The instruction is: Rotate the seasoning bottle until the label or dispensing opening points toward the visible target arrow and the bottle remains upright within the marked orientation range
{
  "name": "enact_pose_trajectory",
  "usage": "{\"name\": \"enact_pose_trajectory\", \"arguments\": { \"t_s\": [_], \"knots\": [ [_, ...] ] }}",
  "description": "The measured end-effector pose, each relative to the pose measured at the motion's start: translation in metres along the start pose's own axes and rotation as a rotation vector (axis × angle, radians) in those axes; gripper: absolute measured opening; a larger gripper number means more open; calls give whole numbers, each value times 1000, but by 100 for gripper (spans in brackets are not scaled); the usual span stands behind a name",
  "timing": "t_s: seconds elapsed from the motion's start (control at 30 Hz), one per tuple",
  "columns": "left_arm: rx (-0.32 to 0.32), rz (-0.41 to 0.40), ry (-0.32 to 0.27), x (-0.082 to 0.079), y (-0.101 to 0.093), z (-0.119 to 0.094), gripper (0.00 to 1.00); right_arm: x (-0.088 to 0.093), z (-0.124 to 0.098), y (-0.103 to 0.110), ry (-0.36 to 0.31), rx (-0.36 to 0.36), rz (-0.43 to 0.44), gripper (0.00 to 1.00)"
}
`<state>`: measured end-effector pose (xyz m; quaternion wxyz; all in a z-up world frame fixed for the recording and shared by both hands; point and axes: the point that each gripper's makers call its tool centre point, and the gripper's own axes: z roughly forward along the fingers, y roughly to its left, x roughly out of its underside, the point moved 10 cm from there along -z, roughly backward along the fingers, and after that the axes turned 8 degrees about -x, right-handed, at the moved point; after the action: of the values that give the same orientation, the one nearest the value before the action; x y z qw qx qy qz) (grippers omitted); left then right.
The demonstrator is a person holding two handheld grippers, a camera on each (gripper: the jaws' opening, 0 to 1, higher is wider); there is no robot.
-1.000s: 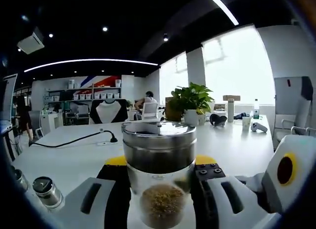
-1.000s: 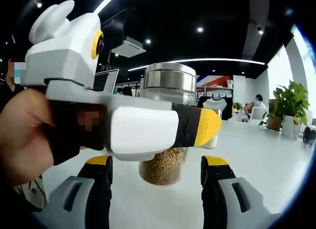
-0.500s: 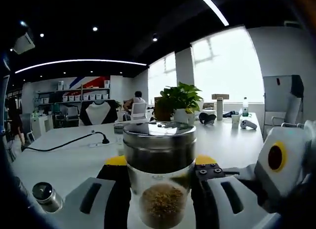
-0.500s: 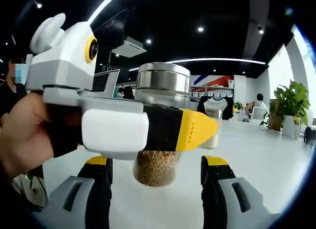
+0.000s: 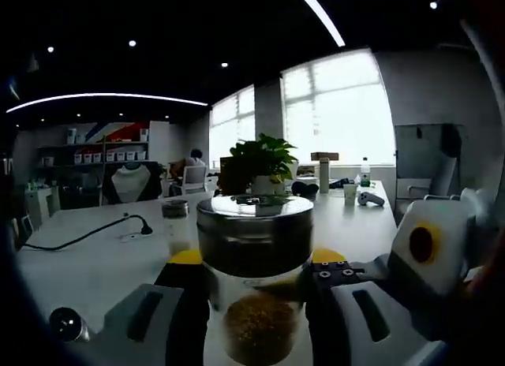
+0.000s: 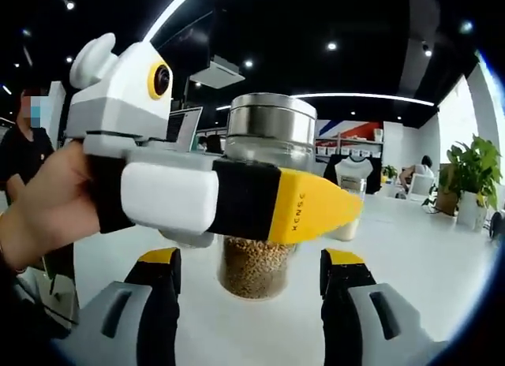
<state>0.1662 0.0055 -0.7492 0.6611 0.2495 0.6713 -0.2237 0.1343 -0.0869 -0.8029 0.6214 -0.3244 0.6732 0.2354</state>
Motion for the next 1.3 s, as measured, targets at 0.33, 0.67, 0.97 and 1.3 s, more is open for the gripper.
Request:
{"name": "enact_pose_trajectory", "arguments": {
  "t_s": [0.33,0.67,0.97,1.3],
  "knots": [
    [99,-28,-11,-2,2,4,48,-1,-3,0,-20,-8,27,72],
    [226,-33,-9,-1,5,3,48,0,-5,-1,-21,-16,50,72],
    [345,-39,-6,2,4,-1,48,-1,-5,0,-27,-36,52,70],
    [405,-54,-2,9,6,-2,48,3,-7,-1,-8,-48,40,66]
  ]
}}
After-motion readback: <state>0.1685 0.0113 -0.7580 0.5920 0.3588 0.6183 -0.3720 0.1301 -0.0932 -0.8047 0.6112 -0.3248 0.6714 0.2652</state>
